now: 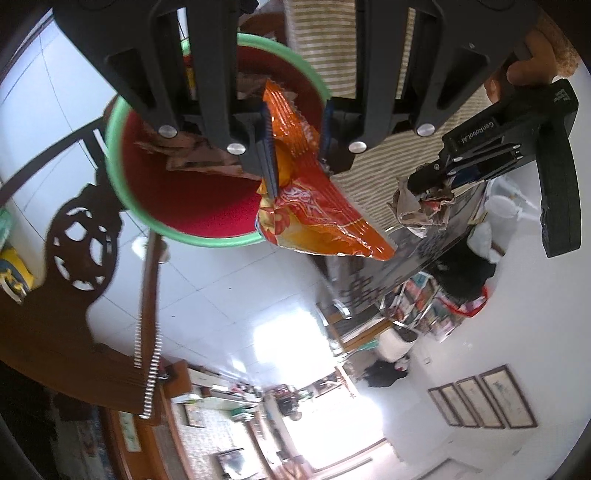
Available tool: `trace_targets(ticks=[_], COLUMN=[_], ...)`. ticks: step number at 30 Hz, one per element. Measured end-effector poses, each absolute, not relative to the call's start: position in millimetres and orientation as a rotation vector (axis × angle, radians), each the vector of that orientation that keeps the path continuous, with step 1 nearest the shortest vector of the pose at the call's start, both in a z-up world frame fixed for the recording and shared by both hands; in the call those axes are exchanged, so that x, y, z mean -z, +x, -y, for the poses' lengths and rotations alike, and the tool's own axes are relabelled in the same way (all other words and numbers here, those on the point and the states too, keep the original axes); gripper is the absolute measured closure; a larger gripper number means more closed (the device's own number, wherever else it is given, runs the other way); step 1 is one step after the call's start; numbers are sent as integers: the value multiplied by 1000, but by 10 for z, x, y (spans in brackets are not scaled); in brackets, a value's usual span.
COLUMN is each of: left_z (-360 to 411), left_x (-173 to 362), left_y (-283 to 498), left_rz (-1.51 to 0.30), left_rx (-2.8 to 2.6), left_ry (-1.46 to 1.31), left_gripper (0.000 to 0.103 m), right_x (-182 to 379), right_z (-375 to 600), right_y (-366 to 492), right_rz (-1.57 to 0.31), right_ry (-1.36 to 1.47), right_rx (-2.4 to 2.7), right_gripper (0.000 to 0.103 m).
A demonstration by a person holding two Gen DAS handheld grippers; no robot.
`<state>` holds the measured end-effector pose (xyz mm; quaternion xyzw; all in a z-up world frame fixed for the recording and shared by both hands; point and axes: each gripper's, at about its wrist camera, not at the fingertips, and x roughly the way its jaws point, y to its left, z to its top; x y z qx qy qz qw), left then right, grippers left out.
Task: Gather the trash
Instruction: 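Open the left tool to drop the paper ball while the right drops the chip bag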
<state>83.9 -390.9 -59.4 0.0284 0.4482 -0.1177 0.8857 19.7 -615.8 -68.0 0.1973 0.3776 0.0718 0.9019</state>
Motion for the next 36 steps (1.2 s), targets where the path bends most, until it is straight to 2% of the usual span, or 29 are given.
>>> trace_targets(ticks=[12,24,26,29,34,36], left_z=[4627,4806,4777,4700,4529,4435], left_x=[894,1198,1206,1187,1094,1051], left_y=[1054,1190,1199,1214,1193,1175], left_rz=[-1040,-1133,-1132,-1126,-1092,-1078], left_rx=[392,432,425,406,374,358], left_ry=[97,122,121,115,98,88], left_gripper=[67,65,58,55,46,44], right_x=[831,886,899,915,884,871], right_z=[6719,6829,6817,6818,6719,6635], right_y=[111,163,182,196,248,262], right_rz=[-795,-809,-810,-805,-807,-807], right_ry=[475,507,510,539,534,534], right_rx=[-28,-8,-8,4,-22,-35], right_gripper=[83,82,80,60,59,53])
